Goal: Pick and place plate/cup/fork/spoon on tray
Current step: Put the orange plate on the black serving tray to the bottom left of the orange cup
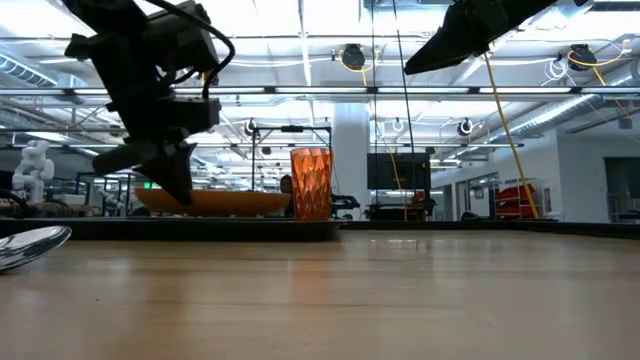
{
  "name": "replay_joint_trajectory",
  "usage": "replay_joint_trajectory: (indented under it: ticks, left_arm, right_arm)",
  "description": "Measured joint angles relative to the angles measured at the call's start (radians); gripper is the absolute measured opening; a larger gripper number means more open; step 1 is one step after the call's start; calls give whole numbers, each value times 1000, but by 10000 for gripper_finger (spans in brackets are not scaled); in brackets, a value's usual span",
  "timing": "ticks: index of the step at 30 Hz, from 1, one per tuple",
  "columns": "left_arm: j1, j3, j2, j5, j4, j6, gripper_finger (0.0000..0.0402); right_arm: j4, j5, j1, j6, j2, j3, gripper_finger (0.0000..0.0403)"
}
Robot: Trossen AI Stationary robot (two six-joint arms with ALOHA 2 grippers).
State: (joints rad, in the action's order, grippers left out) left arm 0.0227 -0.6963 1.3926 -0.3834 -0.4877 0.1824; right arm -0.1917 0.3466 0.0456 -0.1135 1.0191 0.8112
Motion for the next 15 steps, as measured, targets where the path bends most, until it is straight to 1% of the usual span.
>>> replay_joint_trajectory:
  ticks: [4,6,12,15]
  left_arm:
    - [-9,22,0,11,32,13,18]
    - [-14,38,0,18,75,30,21]
    - [-30,64,0,47,122,48,7]
    - [-32,65,0,47,118,46,13]
  right_arm:
    - [0,0,0,0,0,0,203]
    - [0,0,0,0,0,0,203]
    - [0,0,0,0,0,0,203]
    - [0,0,0,0,0,0,203]
